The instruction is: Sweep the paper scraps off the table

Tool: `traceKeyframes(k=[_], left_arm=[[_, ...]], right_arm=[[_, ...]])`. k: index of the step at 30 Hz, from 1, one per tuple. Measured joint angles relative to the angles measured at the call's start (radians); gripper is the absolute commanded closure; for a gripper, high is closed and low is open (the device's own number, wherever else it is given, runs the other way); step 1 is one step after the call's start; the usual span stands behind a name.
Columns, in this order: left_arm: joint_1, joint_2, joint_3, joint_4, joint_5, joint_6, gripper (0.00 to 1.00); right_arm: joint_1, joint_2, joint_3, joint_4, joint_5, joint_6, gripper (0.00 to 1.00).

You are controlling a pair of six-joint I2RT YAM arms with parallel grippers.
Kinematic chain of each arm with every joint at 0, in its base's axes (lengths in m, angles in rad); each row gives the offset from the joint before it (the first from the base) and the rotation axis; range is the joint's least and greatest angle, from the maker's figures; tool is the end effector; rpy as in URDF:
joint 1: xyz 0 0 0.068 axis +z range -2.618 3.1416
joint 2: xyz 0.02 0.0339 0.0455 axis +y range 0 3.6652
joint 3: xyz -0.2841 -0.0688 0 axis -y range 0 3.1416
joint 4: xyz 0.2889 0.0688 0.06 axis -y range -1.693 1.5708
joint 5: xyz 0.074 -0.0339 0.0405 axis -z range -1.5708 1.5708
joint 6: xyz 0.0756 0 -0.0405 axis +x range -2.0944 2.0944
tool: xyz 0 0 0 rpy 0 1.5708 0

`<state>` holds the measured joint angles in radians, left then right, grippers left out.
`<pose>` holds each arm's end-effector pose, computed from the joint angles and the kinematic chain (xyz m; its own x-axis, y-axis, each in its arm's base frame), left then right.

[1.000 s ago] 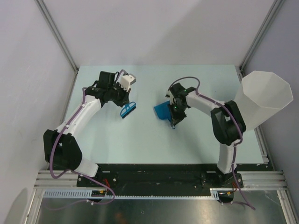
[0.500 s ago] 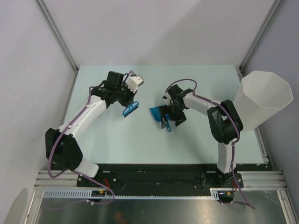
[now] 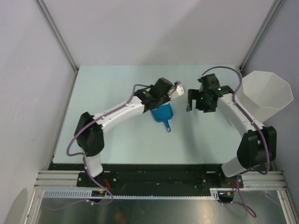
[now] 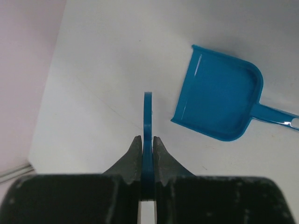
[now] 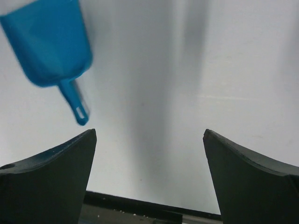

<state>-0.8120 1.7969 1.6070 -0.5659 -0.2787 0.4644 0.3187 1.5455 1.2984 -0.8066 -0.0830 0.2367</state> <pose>0.3491 -0.3380 0.2942 -0.1712 0.8063 -0.5661 0.7120 0.4984 0.4946 0.3603 0.1255 0.2552 -0.8848 -0.0459 -0.4637 -0.1478 0.9714 0.1860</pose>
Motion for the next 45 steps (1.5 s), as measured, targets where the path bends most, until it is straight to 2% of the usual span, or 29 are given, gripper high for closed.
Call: traceKeyframes(k=[4,11,17,18,19,21,23,30,36,40,45], left_arm=[[-0.09,0.087,0.001,0.064,-0.13,0.063,1.0],[-0.178,0.213,-0.004,0.199,-0.269,0.146,0.99],[-0.205,0.248,-0.053,0.228,-0.281,0.166,0.71],[-0.208,0.248,-0.064,0.228,-0.274,0.169,0.58],[-0.211,0.248,-0.075,0.228,-0.265,0.171,0.52],[-0.214,0.248,-0.09,0.221,-0.237,0.166,0.37],[-0.217,0.248,-0.093,0.206,-0.201,0.159,0.28],[-0.218,0.196,-0.094,0.136,-0.019,0.118,0.2],[-0.189,-0.014,-0.102,0.107,0.227,0.036,0.1],[-0.098,-0.153,-0.11,0.111,0.395,-0.042,0.06],[0.128,-0.275,-0.195,0.131,0.494,-0.129,0.03]], right_arm=[[-0.084,-0.102,-0.043,-0.007,0.05,0.015,0.0],[-0.119,-0.216,-0.068,-0.048,0.085,0.005,0.0],[-0.133,-0.218,-0.097,-0.055,0.097,-0.006,0.0],[-0.133,-0.218,-0.101,-0.056,0.097,-0.006,0.0],[-0.133,-0.218,-0.103,-0.055,0.095,-0.007,0.0],[-0.136,-0.218,-0.105,-0.055,0.094,-0.01,0.0],[-0.138,-0.218,-0.105,-0.053,0.089,-0.013,0.0],[-0.179,-0.224,-0.106,-0.05,0.068,-0.031,0.0],[-0.199,-0.265,-0.125,-0.015,0.034,-0.087,0.0],[-0.212,-0.3,-0.167,0.05,-0.022,-0.126,0.0],[-0.234,-0.326,-0.253,0.195,-0.094,-0.159,0.0]])
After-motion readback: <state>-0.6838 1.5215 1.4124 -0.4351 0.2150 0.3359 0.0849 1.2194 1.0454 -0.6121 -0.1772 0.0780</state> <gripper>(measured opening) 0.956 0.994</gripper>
